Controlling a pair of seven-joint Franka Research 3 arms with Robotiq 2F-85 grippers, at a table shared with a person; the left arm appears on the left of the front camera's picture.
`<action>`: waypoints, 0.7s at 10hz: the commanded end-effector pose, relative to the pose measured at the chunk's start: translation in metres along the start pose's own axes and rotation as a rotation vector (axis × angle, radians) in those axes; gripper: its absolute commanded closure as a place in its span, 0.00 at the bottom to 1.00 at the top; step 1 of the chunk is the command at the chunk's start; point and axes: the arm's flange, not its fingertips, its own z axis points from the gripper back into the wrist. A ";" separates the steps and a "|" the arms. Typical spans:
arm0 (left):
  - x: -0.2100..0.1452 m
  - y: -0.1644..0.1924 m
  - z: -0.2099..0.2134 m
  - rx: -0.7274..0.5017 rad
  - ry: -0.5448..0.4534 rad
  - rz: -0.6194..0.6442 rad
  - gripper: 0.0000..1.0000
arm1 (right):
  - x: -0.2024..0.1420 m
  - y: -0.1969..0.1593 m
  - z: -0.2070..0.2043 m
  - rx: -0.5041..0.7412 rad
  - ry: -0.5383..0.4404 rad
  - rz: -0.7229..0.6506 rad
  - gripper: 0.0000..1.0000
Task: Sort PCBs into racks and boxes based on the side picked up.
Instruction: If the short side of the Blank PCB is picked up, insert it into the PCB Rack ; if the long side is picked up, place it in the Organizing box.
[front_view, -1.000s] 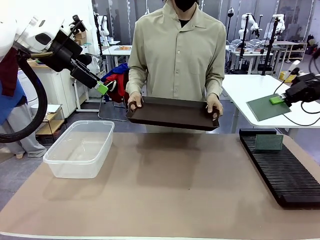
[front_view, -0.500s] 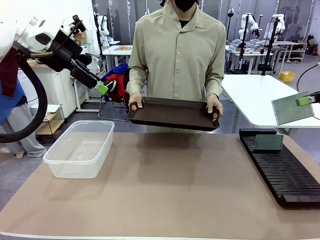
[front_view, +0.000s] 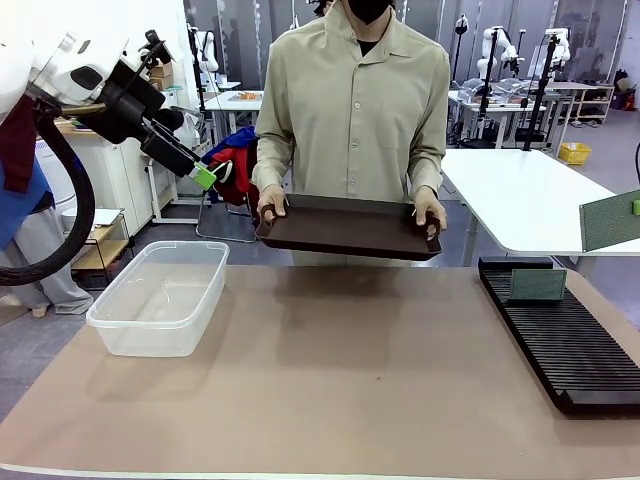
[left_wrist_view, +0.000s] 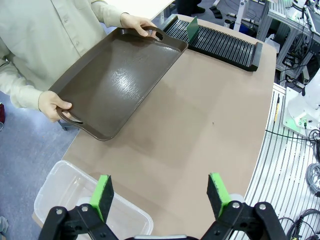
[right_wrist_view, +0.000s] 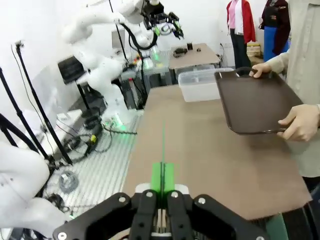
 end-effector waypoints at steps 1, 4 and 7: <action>-0.001 -0.001 0.000 -0.006 0.002 0.002 0.00 | 0.005 -0.002 -0.005 -0.015 0.042 0.042 0.98; -0.001 -0.001 0.000 -0.006 0.002 0.002 0.00 | -0.001 -0.003 0.001 0.000 0.001 0.004 0.98; -0.001 -0.001 0.000 -0.006 0.002 0.002 0.00 | -0.024 -0.031 0.004 0.024 0.059 0.184 0.98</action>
